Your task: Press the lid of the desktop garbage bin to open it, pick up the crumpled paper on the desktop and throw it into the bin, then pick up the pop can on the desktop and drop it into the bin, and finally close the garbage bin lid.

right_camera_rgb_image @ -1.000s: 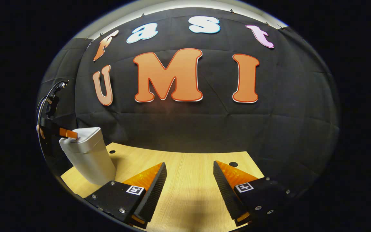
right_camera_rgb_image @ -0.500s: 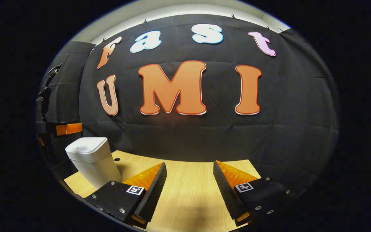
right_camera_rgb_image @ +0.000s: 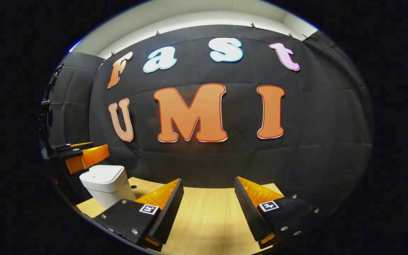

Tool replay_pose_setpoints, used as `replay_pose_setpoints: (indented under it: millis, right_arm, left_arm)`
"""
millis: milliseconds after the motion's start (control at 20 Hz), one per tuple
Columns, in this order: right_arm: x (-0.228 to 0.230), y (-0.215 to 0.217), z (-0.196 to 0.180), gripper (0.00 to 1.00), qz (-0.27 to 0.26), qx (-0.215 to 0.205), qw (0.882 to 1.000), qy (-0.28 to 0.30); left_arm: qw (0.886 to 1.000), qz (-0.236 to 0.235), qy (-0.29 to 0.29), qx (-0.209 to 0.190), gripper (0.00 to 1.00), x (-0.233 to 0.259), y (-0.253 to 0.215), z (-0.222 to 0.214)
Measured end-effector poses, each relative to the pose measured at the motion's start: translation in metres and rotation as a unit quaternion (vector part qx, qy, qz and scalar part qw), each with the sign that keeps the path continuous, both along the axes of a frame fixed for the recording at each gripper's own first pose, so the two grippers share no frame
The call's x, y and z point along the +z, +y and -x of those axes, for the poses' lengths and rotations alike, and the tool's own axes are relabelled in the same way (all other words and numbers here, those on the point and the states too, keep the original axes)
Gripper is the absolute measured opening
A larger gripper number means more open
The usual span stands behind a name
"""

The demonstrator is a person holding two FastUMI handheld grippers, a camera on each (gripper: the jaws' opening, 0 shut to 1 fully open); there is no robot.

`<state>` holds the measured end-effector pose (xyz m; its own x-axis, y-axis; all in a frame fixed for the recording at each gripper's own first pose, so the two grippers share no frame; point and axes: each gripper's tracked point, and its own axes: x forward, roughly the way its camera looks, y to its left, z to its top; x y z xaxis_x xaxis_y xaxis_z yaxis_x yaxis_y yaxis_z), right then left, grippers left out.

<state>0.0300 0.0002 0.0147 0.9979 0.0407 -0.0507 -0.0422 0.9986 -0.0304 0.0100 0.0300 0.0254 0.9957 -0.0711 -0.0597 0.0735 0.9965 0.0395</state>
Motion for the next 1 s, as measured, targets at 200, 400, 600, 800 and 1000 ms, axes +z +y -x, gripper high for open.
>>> replay_pose_setpoints:
  millis: [200,400,600,800,1000]
  right_arm:
    - [-0.011,0.018,0.013,0.87,-0.008,0.025,1.000,0.000]
    - [-0.015,0.027,0.020,0.87,-0.016,0.032,0.999,0.007]
    - [-0.005,0.038,0.027,0.87,-0.001,0.043,0.999,-0.016]
    - [-0.011,0.039,0.035,0.87,-0.011,0.042,0.999,-0.007]
    - [-0.012,0.037,0.040,0.87,-0.010,0.033,0.999,-0.008]
  left_arm:
    - [0.999,0.018,0.013,-0.026,0.96,-0.022,-0.041,0.009]
    - [0.999,0.018,0.014,-0.026,0.96,-0.024,-0.058,0.012]
    - [1.000,0.012,0.012,-0.023,0.94,-0.019,-0.064,0.009]
    - [0.998,-0.012,0.051,-0.040,0.95,-0.040,-0.075,0.008]
    - [0.997,-0.024,0.052,-0.045,0.94,-0.035,-0.076,0.009]
